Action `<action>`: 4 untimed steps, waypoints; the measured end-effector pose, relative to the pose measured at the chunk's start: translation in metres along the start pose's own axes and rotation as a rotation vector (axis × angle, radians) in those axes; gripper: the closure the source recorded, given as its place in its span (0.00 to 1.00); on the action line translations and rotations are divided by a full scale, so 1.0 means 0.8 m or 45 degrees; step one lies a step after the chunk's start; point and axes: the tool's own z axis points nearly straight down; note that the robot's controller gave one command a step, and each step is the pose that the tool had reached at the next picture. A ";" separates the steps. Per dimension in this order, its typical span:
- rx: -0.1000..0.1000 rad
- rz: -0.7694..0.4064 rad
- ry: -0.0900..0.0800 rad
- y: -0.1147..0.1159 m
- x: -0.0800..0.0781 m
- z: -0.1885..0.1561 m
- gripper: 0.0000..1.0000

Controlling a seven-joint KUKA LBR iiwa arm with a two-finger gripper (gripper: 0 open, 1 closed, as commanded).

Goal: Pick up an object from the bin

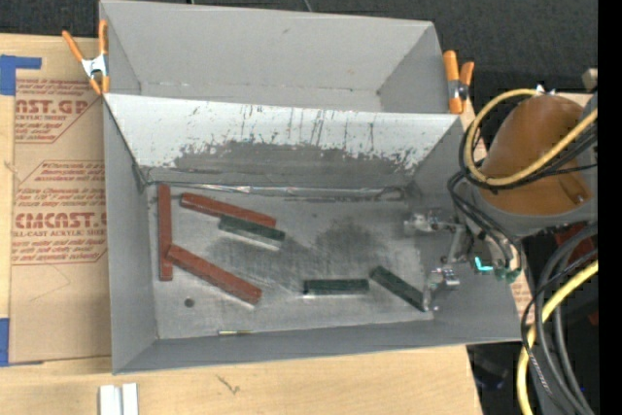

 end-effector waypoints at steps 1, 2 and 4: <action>0.002 -0.002 -0.010 0.001 -0.003 -0.005 0.00; -0.001 0.155 -0.003 -0.006 -0.003 0.090 1.00; 0.001 0.122 -0.012 -0.013 -0.028 -0.071 1.00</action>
Offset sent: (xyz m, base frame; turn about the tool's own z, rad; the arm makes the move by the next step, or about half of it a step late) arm 0.0022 -0.0057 -0.0738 0.1238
